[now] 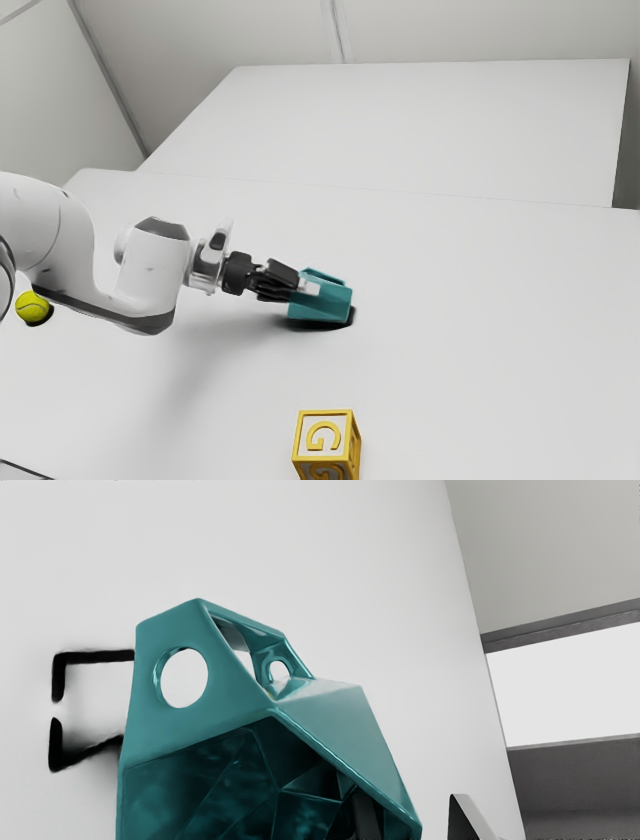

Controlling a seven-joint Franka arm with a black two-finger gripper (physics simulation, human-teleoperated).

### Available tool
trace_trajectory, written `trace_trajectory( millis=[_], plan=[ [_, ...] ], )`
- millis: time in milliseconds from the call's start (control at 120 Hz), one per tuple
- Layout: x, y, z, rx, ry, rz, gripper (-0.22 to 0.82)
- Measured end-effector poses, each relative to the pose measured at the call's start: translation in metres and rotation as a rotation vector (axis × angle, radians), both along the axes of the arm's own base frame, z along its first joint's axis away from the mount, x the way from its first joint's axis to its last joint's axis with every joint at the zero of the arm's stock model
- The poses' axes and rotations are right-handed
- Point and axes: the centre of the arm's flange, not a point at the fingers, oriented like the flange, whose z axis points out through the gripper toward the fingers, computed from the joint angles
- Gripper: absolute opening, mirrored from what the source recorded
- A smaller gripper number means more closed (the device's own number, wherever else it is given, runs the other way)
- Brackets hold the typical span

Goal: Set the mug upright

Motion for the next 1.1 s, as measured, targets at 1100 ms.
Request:
trace_trajectory(
  millis=[1100],
  plan=[
    [0.003,0.014,0.132,0.413,-0.146,-0.314,-0.18]
  ],
)
